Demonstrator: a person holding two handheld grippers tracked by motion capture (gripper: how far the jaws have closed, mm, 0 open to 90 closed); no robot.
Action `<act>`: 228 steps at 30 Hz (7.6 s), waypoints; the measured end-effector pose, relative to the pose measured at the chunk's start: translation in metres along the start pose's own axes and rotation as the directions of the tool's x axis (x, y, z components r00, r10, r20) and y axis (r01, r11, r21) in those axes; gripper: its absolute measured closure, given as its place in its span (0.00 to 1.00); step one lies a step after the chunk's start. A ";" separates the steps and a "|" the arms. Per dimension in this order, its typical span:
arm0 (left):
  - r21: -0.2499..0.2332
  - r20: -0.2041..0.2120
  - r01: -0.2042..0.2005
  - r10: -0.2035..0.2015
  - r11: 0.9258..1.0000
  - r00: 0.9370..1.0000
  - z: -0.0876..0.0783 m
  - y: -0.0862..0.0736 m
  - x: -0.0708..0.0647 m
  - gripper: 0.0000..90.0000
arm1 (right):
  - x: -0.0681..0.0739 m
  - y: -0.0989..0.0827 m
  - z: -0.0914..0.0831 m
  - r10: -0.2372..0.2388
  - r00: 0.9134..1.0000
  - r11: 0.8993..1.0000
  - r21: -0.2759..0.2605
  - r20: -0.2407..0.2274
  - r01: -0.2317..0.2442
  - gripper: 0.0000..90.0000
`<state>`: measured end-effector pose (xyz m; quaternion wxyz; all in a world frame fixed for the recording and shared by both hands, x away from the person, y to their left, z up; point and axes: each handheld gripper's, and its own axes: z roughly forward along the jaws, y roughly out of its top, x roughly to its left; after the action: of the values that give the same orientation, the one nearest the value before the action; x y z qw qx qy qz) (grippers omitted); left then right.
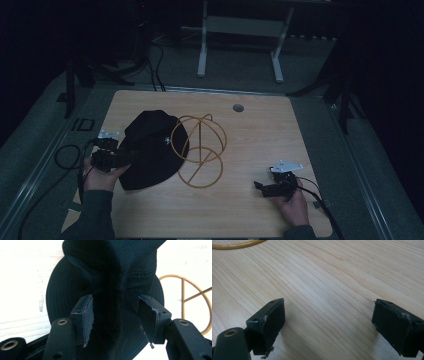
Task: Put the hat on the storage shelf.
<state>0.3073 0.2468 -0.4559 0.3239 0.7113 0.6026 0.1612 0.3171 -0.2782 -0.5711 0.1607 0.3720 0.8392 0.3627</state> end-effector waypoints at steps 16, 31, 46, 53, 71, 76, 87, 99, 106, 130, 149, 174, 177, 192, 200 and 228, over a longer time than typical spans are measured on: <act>0.161 0.057 0.002 -0.012 0.987 0.998 0.021 0.025 0.002 0.59 | 0.000 0.000 0.000 0.002 1.000 1.000 0.000 0.002 -0.002 0.13; 0.334 0.049 -0.054 0.039 0.941 0.998 0.041 0.038 -0.001 0.52 | 0.000 0.000 0.000 0.003 1.000 1.000 0.000 0.003 -0.003 0.13; 0.441 0.044 -0.067 0.053 0.895 0.998 0.060 0.043 0.003 0.57 | 0.000 0.000 0.000 0.002 1.000 1.000 0.000 0.003 -0.002 0.13; 0.458 0.040 -0.077 0.066 0.886 0.997 0.063 0.045 0.004 0.72 | 0.000 0.000 0.000 0.002 1.000 1.000 0.000 0.003 -0.002 0.13; 0.469 0.081 -0.111 0.082 0.876 0.993 0.061 0.047 0.004 0.97 | 0.000 0.000 0.000 0.003 1.000 1.000 0.000 0.003 -0.003 0.13; 0.457 0.090 -0.102 0.067 0.884 0.994 0.058 0.049 0.005 0.98 | 0.000 0.000 0.000 0.003 1.000 1.000 0.000 0.003 -0.003 0.13; 0.444 0.100 -0.100 0.061 0.890 0.993 0.051 0.054 0.005 0.98 | 0.000 0.000 0.000 0.002 1.000 1.000 0.000 0.003 -0.002 0.13; 0.430 0.108 -0.108 0.068 0.896 0.992 0.040 0.063 0.006 0.98 | 0.000 0.000 0.000 0.003 1.000 1.000 -0.001 0.003 -0.003 0.13; 0.413 0.105 -0.106 0.068 0.904 0.992 0.034 0.067 0.006 0.98 | 0.000 0.000 0.000 0.003 1.000 1.000 -0.001 0.003 -0.003 0.13; 0.380 0.109 -0.113 0.078 0.918 0.991 0.013 0.086 0.005 0.98 | 0.000 0.000 0.000 0.002 1.000 1.000 0.000 0.003 -0.002 0.13; 0.349 0.106 -0.128 0.097 0.928 0.990 -0.006 0.110 -0.006 0.98 | 0.000 0.000 0.000 0.002 1.000 1.000 -0.001 0.004 -0.002 0.13; 0.275 0.116 -0.113 0.084 0.955 0.990 -0.038 0.134 -0.011 0.98 | 0.000 0.000 0.000 0.002 1.000 1.000 -0.001 0.004 -0.002 0.13; 0.256 0.134 -0.117 0.085 0.960 0.987 -0.042 0.136 -0.012 0.98 | 0.000 0.000 0.000 0.001 1.000 1.000 -0.001 0.004 -0.001 0.13; 0.194 0.162 -0.146 0.115 0.970 0.980 -0.069 0.150 -0.017 0.98 | 0.000 0.000 0.000 0.001 1.000 1.000 -0.001 0.004 -0.001 0.13; 0.164 0.182 -0.204 0.174 0.965 0.968 -0.081 0.153 -0.023 0.98 | 0.000 0.000 0.000 0.002 1.000 1.000 -0.001 0.004 -0.002 0.13; 0.041 0.170 -0.194 0.185 0.980 0.968 -0.126 0.168 -0.016 0.98 | 0.000 0.000 0.000 0.004 1.000 1.000 -0.001 0.005 -0.004 0.13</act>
<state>0.3523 0.2540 -0.2500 0.3354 0.7855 0.5072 0.1146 0.3166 -0.2781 -0.5711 0.1623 0.3746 0.8377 0.3627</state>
